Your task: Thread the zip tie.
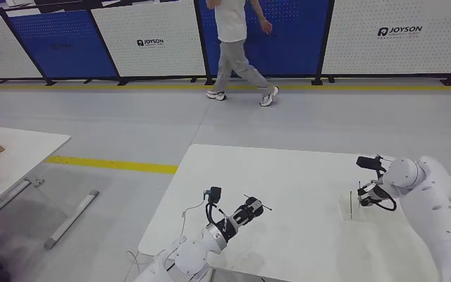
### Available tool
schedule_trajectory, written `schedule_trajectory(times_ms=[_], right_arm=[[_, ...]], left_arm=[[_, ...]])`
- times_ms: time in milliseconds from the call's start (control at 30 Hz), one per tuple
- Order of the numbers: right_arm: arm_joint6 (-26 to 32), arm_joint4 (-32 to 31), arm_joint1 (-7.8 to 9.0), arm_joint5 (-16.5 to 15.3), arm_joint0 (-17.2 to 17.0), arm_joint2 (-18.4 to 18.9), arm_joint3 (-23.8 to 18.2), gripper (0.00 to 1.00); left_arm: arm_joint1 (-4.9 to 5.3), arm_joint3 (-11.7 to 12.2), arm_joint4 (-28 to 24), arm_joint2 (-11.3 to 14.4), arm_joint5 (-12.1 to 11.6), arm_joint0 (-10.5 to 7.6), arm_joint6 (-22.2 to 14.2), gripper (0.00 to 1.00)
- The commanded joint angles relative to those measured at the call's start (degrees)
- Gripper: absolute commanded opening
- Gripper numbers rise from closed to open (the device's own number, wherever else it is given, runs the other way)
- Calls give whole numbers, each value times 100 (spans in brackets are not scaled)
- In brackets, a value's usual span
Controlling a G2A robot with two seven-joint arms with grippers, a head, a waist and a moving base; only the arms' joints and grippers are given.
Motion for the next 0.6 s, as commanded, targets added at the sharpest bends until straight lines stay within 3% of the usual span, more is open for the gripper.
schedule_trajectory(times_ms=[0,167,433,567], right_arm=[[180,-46,85,121,-235,106,-482,0],[514,-90,246,124,-640,298,-1174,0],[514,43,326,489,-610,229,-1261,0],[514,43,326,489,-610,229,-1261,0]], left_arm=[[0,0,0,0,0,0,0,0],[0,0,0,0,0,0,0,0],[0,0,0,0,0,0,0,0],[0,0,0,0,0,0,0,0]])
